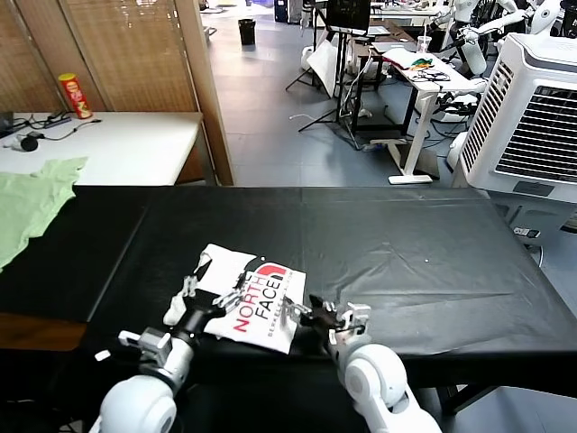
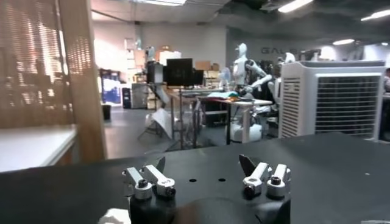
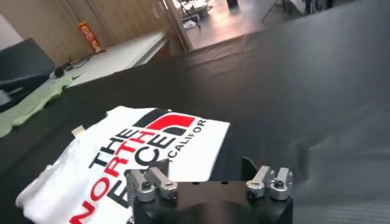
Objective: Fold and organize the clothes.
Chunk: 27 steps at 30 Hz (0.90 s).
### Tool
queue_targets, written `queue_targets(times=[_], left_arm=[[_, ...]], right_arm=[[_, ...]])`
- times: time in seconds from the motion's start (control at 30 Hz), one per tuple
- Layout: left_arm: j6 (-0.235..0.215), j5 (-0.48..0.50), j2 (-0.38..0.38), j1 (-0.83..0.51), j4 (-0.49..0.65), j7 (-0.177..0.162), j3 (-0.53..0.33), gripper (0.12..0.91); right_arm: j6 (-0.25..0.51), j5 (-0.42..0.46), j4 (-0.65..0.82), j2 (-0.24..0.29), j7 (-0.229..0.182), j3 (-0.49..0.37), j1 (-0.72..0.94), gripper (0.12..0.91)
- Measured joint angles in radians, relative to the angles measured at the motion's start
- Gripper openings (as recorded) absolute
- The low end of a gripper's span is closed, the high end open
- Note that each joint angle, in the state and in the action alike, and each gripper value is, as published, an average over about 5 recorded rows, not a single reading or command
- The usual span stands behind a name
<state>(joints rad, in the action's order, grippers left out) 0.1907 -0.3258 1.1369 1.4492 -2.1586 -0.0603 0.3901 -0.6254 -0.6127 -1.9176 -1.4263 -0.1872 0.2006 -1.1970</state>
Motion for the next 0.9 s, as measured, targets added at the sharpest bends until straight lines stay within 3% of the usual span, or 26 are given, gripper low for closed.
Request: queue_targets(times=[0.27,0.37,0.7,0.8,0.9], left_arm=[[-0.020,0.002,0.009,0.034,-0.008,-0.012,0.034,0.798],[-0.032,0.005,0.015,0.049,-0.006,-0.011,0.048,0.798],[-0.066,0.002,0.030,0.092,0.017,-0.012,0.097,0.798],[-0.073,-0.008,0.032,0.105,0.023,-0.017,0.110,0.798],[-0.082,-0.012,0.031,0.117,0.029,-0.028,0.117,0.798]], right_arm=[[0.019,-0.023,0.060,-0.005,0.017,0.016,0.043,0.176],[0.027,-0.023,0.095,0.003,0.035,0.027,0.066,0.124],[0.061,0.095,0.204,0.080,0.158,0.076,0.163,0.124],[0.037,0.108,0.189,0.121,0.165,0.087,0.169,0.188],[0.044,0.136,0.130,0.154,0.145,0.100,0.137,0.334]])
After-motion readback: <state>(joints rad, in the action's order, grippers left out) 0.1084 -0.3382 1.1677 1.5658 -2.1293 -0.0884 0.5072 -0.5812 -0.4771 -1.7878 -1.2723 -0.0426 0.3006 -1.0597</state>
